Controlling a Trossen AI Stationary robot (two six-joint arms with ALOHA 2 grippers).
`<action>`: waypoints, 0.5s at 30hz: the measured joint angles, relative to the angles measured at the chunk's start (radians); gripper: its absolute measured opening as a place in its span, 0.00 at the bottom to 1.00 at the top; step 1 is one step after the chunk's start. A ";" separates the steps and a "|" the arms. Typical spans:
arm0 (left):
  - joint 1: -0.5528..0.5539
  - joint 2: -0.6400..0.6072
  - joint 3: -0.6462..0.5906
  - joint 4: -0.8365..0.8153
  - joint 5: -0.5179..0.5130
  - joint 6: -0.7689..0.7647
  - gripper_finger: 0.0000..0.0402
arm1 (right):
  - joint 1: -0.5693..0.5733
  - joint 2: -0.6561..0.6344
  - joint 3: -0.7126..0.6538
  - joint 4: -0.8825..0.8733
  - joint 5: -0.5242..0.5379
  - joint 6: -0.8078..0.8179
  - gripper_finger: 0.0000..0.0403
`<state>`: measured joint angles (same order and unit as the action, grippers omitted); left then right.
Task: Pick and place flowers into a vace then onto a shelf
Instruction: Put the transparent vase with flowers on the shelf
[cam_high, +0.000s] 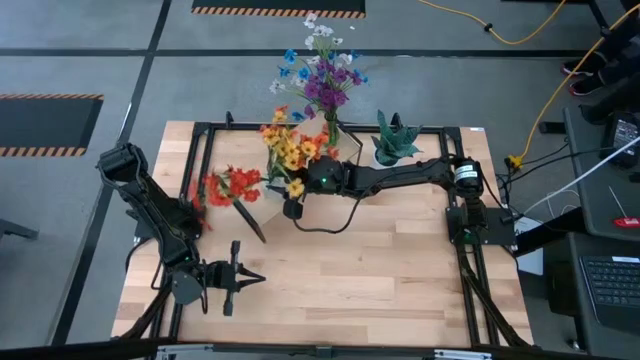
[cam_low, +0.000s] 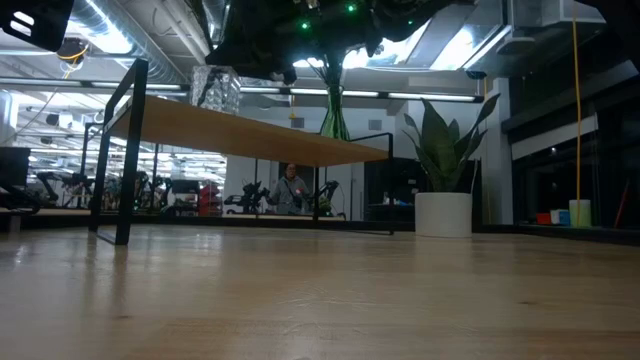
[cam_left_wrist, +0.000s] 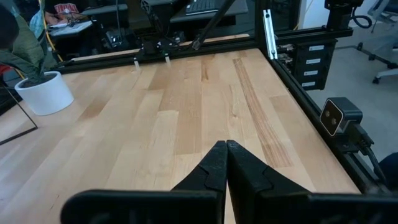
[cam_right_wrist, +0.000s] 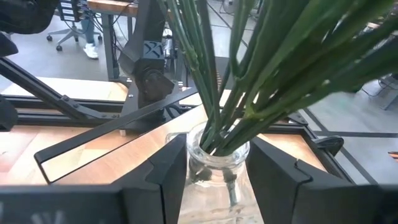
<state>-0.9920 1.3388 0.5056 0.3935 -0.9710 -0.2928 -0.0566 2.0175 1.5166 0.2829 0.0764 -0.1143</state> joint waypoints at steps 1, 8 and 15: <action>0.000 0.000 0.000 0.000 0.000 0.000 0.01 | 0.000 0.000 0.000 0.000 0.000 0.000 0.40; 0.000 0.000 0.000 0.000 0.000 -0.009 0.01 | 0.000 0.000 0.000 0.003 -0.001 -0.022 0.40; 0.000 0.000 0.000 0.000 0.000 -0.011 0.01 | 0.000 0.000 -0.001 0.004 0.000 -0.025 0.40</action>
<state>-0.9920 1.3388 0.5056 0.3935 -0.9710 -0.3038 -0.0570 2.0178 1.5158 0.2867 0.0762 -0.1394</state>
